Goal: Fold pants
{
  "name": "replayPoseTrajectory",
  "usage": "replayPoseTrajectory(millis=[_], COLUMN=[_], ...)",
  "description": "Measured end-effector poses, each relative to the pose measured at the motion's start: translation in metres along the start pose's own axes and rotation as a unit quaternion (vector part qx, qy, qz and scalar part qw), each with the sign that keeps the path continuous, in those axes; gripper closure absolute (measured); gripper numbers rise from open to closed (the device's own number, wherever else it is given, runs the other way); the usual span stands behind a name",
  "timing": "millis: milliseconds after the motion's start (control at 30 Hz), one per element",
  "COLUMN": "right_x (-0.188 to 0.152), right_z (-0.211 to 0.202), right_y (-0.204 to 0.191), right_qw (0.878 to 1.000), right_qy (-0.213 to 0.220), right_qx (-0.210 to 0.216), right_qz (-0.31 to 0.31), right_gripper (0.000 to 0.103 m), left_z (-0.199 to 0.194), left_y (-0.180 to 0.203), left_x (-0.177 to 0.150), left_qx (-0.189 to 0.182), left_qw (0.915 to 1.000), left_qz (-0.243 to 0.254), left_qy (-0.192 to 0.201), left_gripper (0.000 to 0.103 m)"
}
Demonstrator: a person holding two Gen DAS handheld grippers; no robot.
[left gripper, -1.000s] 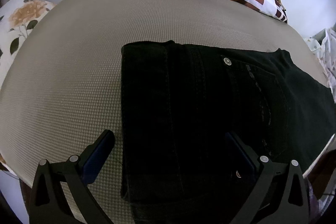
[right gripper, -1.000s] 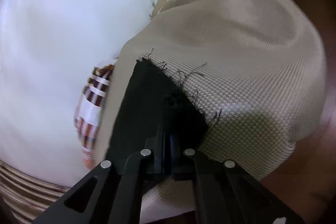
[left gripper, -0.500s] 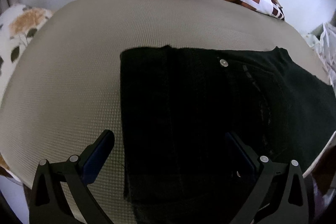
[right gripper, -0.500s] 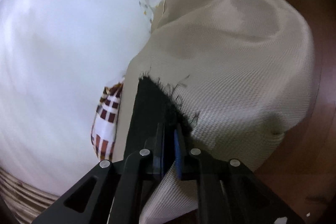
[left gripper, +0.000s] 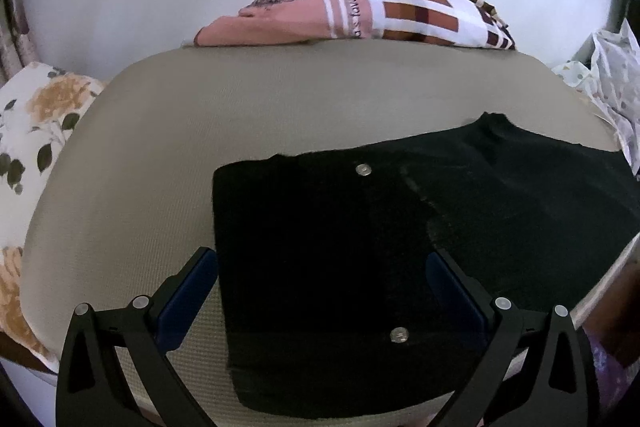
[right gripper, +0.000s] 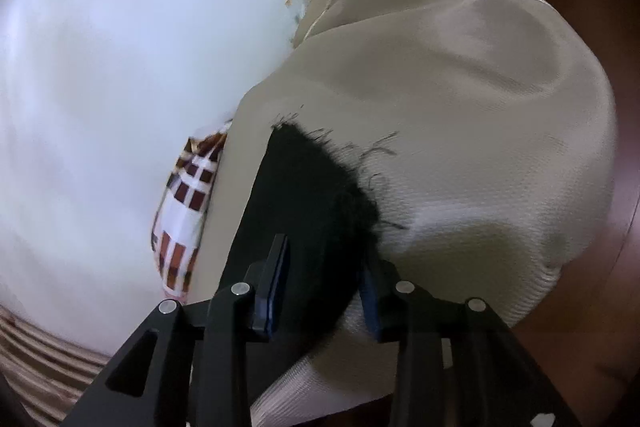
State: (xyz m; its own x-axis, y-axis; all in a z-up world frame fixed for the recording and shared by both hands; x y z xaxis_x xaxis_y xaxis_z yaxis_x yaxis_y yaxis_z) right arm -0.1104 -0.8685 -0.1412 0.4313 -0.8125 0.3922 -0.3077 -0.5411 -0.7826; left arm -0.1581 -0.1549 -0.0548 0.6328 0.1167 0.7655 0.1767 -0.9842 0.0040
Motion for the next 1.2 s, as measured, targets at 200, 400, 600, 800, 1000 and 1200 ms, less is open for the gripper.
replayPoseTrajectory(millis=[200, 400, 600, 800, 1000, 1200], right_x=[0.001, -0.002, -0.002, -0.002, -0.003, -0.006], right_z=[0.009, 0.011, 0.01, 0.01, 0.008, 0.01], right_y=[0.005, 0.002, -0.016, -0.016, -0.018, -0.024], right_qw=[0.999, 1.0, 0.999, 0.999, 0.998, 0.998], right_qy=[0.002, -0.007, 0.0, 0.002, 0.006, 0.004], right_qx=[0.004, -0.03, -0.034, -0.051, -0.055, -0.058], right_qz=[0.035, 0.005, -0.013, -0.019, -0.019, -0.028], right_gripper=[0.078, 0.092, 0.093, 0.093, 0.093, 0.093], left_z=[-0.008, -0.004, -0.006, -0.008, -0.013, -0.012], left_y=[0.011, 0.021, 0.032, 0.031, 0.027, 0.024], left_x=[0.009, 0.016, 0.022, 0.018, 0.019, 0.016], left_qx=[0.019, 0.056, 0.088, 0.087, 0.101, 0.109], left_qw=[0.9993, 0.9947, 0.9848, 0.9845, 0.9819, 0.9814], left_qz=[0.031, 0.085, 0.147, 0.149, 0.156, 0.155], left_qy=[0.01, 0.007, 0.03, 0.031, 0.038, 0.031], left_gripper=[0.0, 0.0, 0.0, 0.0, 0.0, 0.0])
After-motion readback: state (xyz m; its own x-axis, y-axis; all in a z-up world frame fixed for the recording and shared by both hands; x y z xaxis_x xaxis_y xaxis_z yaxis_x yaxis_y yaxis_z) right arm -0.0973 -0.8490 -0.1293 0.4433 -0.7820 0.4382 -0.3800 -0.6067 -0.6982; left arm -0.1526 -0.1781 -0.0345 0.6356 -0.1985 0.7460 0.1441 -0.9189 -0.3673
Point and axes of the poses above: each gripper's, at about its wrist camera, not at the fingertips, and z roughly the way its jaws point, y to its right, x to its top, the point moved 9 cm from there along z, roughly the way its jaws point, and after that the axes turned 14 degrees about y, right-handed, at the moved point
